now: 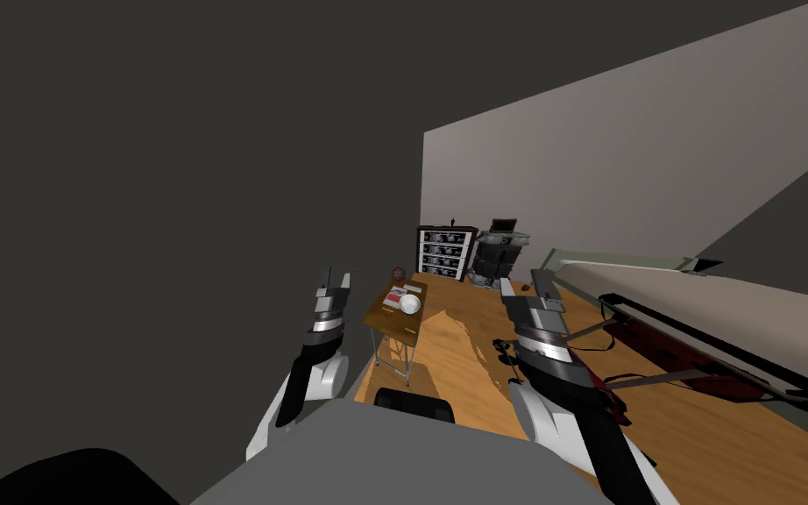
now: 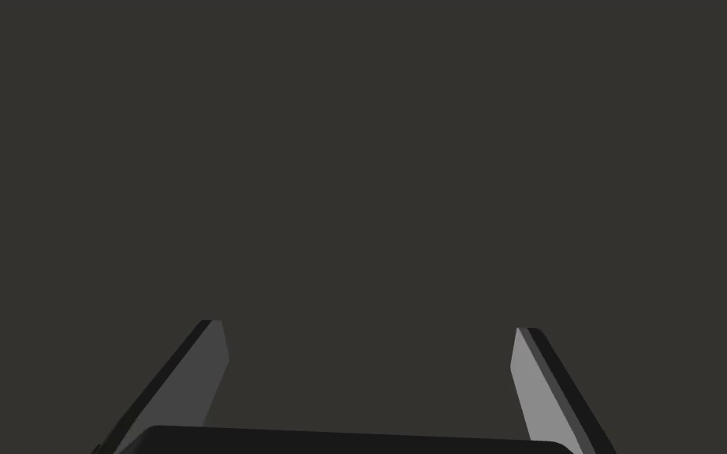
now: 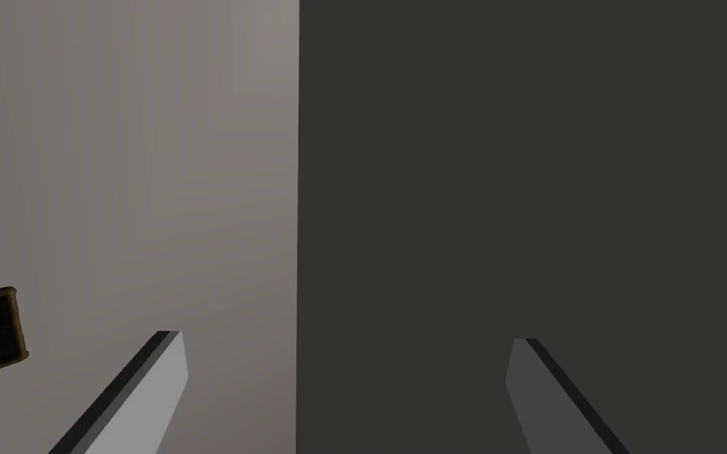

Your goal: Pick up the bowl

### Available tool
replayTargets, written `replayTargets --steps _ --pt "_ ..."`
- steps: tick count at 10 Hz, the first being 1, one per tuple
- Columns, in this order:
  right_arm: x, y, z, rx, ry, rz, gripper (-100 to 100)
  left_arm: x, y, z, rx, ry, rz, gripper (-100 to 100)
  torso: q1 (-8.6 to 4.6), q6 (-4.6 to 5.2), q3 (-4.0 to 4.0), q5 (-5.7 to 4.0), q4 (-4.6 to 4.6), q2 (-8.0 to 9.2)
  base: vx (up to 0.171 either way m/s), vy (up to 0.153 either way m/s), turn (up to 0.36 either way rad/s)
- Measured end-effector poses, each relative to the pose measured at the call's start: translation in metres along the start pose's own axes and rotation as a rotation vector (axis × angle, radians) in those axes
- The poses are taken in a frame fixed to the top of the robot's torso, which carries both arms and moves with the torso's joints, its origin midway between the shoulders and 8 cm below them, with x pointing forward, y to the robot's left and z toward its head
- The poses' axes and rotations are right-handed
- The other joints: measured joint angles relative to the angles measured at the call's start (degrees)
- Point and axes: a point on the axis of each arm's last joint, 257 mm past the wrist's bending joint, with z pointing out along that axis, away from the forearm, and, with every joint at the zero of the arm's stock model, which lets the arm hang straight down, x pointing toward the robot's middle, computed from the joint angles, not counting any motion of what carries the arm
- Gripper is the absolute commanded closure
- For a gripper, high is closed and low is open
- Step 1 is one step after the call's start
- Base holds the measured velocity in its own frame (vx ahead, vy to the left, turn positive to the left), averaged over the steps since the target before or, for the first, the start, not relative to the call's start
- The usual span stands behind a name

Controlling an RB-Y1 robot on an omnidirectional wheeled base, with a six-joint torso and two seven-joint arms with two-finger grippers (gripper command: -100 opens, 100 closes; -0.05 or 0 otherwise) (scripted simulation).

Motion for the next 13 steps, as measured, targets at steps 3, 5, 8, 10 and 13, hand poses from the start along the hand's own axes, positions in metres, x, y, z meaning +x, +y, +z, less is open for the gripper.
replayTargets --steps 3,5,8,10,13 --pt "0.0 0.0 0.0 0.0 0.0 0.0 0 0.005 0.011 0.005 -0.02 0.057 0.013 -100 0.15 0.01 0.07 0.03 0.03 0.13 -0.043 0.037 -0.051" --pt "0.0 0.0 0.0 0.0 0.0 0.0 0 0.01 0.026 0.01 -0.047 0.092 0.02 -100 0.25 0.01 0.13 0.06 0.05 0.22 -0.065 0.062 -0.073" --pt "0.0 0.0 0.0 0.0 0.0 0.0 0 0.007 0.059 0.022 -0.109 0.119 0.024 -100 0.25 0.01 0.15 0.06 0.06 0.26 -0.073 0.057 -0.108" --pt "0.0 0.0 0.0 0.0 0.0 0.0 0 0.007 0.079 0.025 -0.15 0.123 0.023 -100 0.16 -0.01 0.09 0.04 0.04 0.15 -0.038 0.032 -0.04" --pt "0.0 0.0 0.0 0.0 0.0 0.0 0 0.002 0.106 0.034 -0.214 0.118 0.017 -100 0.15 -0.01 0.09 0.04 0.04 0.15 -0.051 0.036 -0.076"
